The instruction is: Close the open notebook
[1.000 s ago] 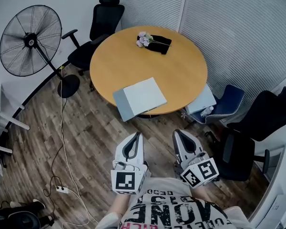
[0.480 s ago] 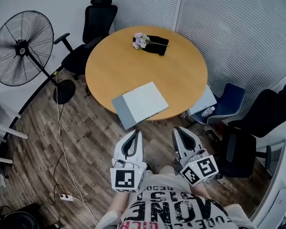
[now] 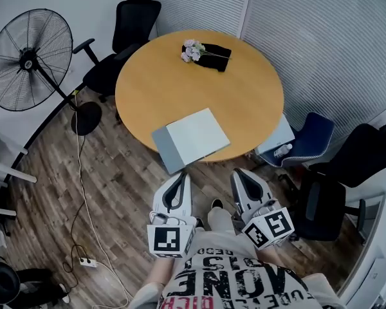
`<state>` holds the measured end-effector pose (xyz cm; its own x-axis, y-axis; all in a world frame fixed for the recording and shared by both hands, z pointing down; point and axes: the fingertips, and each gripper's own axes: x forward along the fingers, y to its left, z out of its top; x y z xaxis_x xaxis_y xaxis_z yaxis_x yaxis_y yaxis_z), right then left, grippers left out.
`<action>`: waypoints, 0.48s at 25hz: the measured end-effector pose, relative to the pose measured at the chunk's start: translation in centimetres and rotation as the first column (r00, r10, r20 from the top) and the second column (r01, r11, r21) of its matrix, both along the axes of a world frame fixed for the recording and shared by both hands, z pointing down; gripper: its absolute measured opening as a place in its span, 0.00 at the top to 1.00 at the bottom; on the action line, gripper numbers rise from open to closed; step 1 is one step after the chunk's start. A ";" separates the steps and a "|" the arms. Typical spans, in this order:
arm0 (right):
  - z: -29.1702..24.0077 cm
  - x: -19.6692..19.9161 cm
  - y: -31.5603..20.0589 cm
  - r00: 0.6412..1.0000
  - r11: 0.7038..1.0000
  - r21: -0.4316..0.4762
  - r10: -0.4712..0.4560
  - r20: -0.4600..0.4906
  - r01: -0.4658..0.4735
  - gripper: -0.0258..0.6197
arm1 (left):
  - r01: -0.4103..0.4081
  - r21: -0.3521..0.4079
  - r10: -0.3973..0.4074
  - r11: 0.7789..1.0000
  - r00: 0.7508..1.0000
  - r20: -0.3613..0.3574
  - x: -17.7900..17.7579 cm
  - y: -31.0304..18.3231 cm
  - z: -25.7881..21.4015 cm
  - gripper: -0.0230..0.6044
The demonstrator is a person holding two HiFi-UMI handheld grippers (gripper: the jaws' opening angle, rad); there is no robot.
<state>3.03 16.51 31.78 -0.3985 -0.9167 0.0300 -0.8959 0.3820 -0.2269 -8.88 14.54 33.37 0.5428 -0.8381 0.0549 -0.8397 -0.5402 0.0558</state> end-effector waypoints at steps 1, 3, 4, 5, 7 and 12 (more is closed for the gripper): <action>0.1 0.0 -0.3 1.000 1.000 -0.004 -0.005 0.001 0.005 0.94 | 0.004 -0.003 -0.004 1.000 1.000 0.001 0.1 -0.2 0.1 0.94; 0.2 0.3 -1.0 1.000 1.000 -0.010 -0.018 0.004 0.018 0.94 | 0.013 -0.011 -0.013 1.000 1.000 0.004 0.4 -0.8 0.2 0.94; 0.3 0.5 -1.5 1.000 1.000 -0.011 -0.025 0.006 0.025 0.94 | 0.019 -0.014 -0.019 1.000 1.000 0.006 0.7 -1.2 0.3 0.94; 0.4 0.7 -2.0 0.999 0.999 -0.010 -0.035 0.009 0.035 0.94 | 0.026 -0.014 -0.026 1.000 1.000 0.008 0.9 -1.7 0.4 0.94; 0.5 1.1 -3.4 0.998 0.998 -0.011 -0.059 0.010 0.059 0.94 | 0.043 -0.013 -0.043 0.999 0.999 0.007 1.4 -2.8 0.5 0.94; 0.0 2.3 -7.4 0.993 0.993 -0.004 -0.117 0.003 0.117 0.94 | 0.096 0.000 -0.096 0.995 0.995 -0.004 2.7 -6.1 0.0 0.94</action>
